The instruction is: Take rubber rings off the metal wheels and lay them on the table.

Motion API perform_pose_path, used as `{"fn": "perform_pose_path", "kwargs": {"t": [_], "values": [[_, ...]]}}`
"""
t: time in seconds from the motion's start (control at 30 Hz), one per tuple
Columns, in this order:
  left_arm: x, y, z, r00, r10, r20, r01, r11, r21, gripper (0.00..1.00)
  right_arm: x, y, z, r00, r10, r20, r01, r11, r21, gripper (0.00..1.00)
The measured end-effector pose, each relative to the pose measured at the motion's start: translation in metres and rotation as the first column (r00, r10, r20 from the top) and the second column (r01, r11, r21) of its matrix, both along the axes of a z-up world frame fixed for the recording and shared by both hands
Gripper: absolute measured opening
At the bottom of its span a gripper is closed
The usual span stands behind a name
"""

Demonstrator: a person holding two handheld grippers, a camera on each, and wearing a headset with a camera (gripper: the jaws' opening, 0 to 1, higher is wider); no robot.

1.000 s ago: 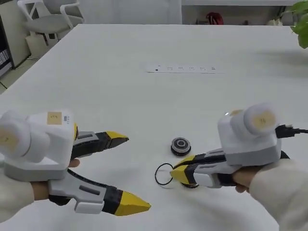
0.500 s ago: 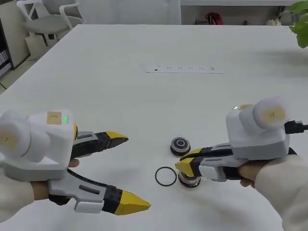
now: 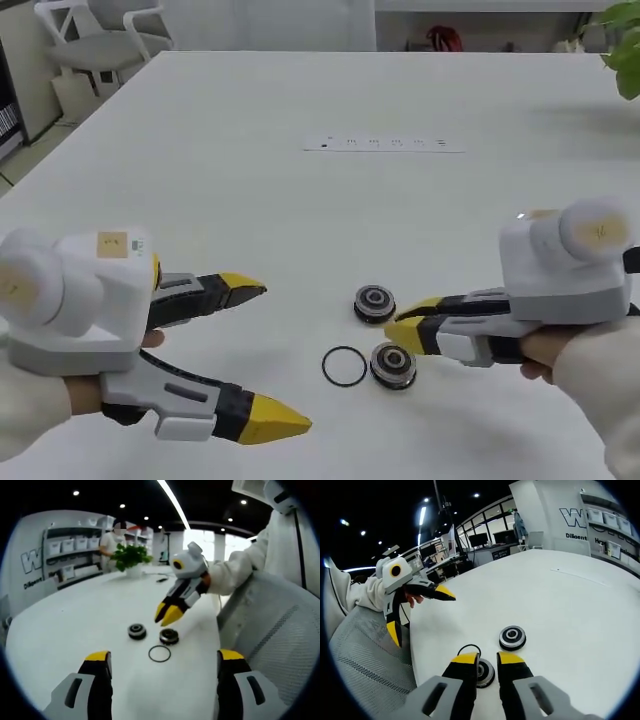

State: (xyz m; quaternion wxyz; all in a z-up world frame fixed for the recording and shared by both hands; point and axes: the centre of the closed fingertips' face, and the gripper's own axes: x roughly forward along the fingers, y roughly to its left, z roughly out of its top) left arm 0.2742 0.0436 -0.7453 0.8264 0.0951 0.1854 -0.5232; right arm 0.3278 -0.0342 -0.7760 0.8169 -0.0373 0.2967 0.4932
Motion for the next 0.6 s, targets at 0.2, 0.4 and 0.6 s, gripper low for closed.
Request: {"fn": "perform_pose_path", "kwargs": {"t": [0.2,0.4,0.6], "values": [[0.0,-0.002,0.0,1.0,-0.005,-0.001,0.005,1.0,-0.002,0.87,-0.005,-0.005,-0.001,0.999,0.036,-0.008,-0.036,0.999,-0.006,0.15],[0.001,-0.003,0.003,1.0,-0.003,0.006,0.003,1.0,-0.006,0.84,-0.009,-0.008,0.002,0.998,0.065,-0.009,-0.065,0.998,0.005,0.21],[0.004,-0.006,0.007,1.0,0.002,0.018,-0.002,1.0,-0.019,0.82,-0.017,-0.009,-0.002,0.994,0.111,0.0,-0.111,0.993,-0.038,0.28]]}}
